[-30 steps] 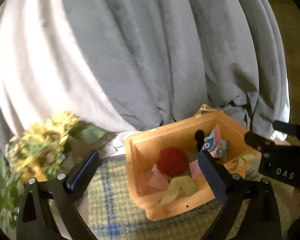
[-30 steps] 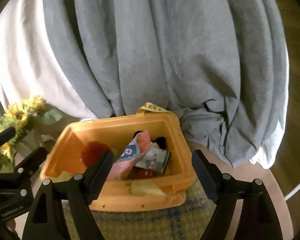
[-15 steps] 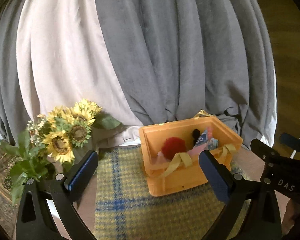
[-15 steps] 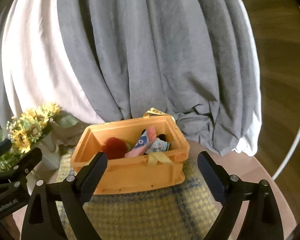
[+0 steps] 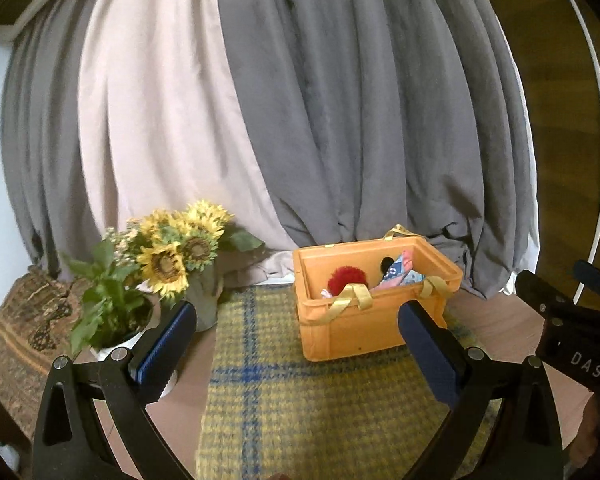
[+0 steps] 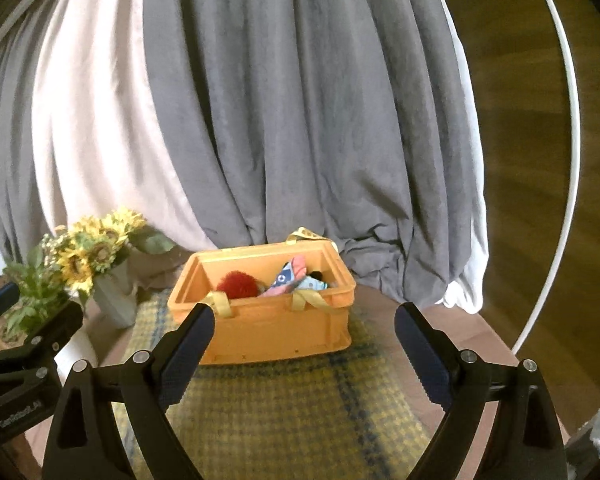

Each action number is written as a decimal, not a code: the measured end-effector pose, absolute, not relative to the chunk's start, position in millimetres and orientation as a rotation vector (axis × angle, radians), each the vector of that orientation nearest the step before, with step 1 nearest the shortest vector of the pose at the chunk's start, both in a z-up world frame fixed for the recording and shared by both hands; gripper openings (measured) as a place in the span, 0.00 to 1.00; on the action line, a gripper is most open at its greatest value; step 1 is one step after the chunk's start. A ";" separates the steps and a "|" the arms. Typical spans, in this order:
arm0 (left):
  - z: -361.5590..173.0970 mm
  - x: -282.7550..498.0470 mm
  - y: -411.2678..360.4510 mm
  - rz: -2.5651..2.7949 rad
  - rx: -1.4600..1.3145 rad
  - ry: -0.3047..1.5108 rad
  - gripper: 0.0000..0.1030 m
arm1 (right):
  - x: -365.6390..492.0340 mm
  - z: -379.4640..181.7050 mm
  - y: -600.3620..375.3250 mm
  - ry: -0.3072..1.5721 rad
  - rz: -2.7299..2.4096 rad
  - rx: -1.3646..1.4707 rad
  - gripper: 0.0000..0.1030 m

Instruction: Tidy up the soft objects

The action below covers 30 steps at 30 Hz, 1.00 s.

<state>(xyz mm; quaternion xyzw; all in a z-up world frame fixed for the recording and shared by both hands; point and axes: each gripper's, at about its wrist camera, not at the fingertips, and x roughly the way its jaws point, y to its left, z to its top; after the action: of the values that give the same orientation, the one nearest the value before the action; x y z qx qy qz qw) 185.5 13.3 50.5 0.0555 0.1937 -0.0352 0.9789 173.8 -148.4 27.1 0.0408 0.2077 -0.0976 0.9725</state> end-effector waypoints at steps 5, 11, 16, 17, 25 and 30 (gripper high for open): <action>50.2 146.2 8.8 -0.050 0.098 0.389 1.00 | 136.4 31.0 -155.2 0.399 -0.167 0.080 0.90; 52.2 103.1 5.6 -0.027 0.097 0.362 1.00 | 95.8 31.9 -160.6 0.384 -0.135 0.071 0.90; 54.7 74.8 0.3 -0.018 0.096 0.343 1.00 | 70.6 34.0 -164.2 0.383 -0.108 0.083 0.90; 55.2 70.4 -1.4 -0.016 0.098 0.341 1.00 | 66.9 34.3 -165.0 0.384 -0.105 0.084 0.90; 57.5 50.8 -10.7 -0.022 0.092 0.329 1.00 | 39.9 35.5 -174.3 0.374 -0.095 0.086 0.92; 57.8 43.2 -16.2 -0.026 0.089 0.332 1.00 | 29.1 37.4 -178.1 0.364 -0.099 0.083 0.92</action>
<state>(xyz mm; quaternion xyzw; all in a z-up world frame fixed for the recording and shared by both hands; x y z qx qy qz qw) 43.2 -16.2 57.8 0.0443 0.1650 -0.0127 0.9852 29.1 -178.1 37.4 0.0413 0.1810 -0.0492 0.9814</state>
